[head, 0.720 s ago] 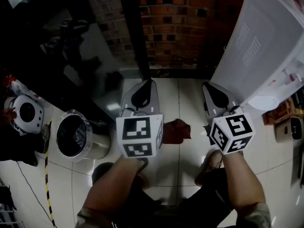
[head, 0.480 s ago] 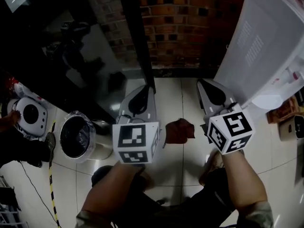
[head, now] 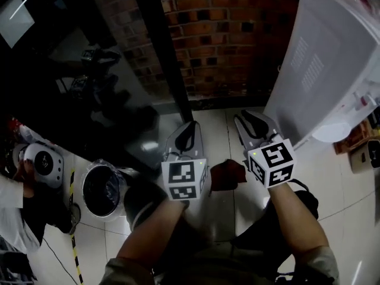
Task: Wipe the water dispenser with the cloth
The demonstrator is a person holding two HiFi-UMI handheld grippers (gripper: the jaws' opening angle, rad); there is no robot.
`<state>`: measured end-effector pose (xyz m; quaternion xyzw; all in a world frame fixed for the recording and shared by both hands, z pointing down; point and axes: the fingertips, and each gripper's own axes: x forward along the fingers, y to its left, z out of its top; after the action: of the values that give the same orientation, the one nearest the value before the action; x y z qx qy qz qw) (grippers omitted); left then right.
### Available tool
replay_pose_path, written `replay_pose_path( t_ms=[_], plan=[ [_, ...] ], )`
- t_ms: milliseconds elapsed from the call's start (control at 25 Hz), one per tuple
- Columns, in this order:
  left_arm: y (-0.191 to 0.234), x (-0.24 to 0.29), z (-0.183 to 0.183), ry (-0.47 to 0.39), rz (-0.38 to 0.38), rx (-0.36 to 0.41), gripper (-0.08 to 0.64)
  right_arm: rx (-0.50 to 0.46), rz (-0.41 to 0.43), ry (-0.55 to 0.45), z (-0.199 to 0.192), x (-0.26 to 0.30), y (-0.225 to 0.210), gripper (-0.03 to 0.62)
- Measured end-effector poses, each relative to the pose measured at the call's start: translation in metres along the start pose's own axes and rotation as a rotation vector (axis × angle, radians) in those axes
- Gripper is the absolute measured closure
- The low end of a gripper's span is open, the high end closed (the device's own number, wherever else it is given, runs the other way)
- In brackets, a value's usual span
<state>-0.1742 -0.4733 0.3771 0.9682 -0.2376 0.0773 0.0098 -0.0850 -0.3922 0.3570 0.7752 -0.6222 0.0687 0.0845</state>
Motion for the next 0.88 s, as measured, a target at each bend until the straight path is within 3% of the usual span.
replay_pose_path(
  t_ms=[240,400,640,760,880],
  plan=[
    [0.001,0.030,-0.063,0.031,-0.019,-0.041,0.560,-0.021,-0.051,0.105,-0.065,0.028,0.013,0.425],
    [0.001,0.039,-0.105,0.073,0.003,0.000,0.560,0.003,-0.087,0.256,-0.159,0.046,0.014,0.348],
    [-0.015,0.050,-0.172,0.170,-0.024,0.040,0.560,0.076,-0.056,0.471,-0.293,0.053,0.019,0.250],
    [-0.025,0.056,-0.201,0.220,-0.054,0.057,0.560,0.101,-0.007,0.568,-0.351,0.059,0.028,0.174],
    [-0.026,0.056,-0.224,0.276,-0.060,0.053,0.560,0.122,0.047,0.663,-0.400,0.063,0.044,0.144]
  ],
)
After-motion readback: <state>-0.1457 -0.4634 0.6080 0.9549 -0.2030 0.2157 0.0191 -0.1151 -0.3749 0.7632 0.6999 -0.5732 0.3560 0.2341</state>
